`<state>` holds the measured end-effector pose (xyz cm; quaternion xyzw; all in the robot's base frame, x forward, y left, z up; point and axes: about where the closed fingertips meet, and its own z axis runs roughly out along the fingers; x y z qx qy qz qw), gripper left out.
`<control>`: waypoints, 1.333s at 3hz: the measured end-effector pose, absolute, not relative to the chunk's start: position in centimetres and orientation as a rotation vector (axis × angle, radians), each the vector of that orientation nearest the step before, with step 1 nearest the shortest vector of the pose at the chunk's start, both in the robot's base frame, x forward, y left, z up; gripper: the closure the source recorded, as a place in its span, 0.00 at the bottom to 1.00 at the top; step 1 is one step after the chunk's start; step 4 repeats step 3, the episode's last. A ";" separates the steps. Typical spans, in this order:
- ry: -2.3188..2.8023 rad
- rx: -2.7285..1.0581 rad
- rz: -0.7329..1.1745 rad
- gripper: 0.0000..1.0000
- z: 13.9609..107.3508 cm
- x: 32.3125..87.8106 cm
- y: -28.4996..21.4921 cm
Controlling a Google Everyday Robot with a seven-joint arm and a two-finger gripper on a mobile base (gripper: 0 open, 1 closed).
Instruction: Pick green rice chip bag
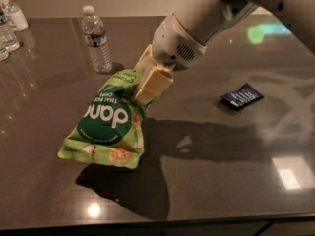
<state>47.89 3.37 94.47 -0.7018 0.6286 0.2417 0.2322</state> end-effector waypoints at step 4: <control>1.653 -1.845 0.687 1.00 102.7 50.7 -0.6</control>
Offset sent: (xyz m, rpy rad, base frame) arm 0.0309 -0.0565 0.0898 0.0961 -0.0152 -0.0166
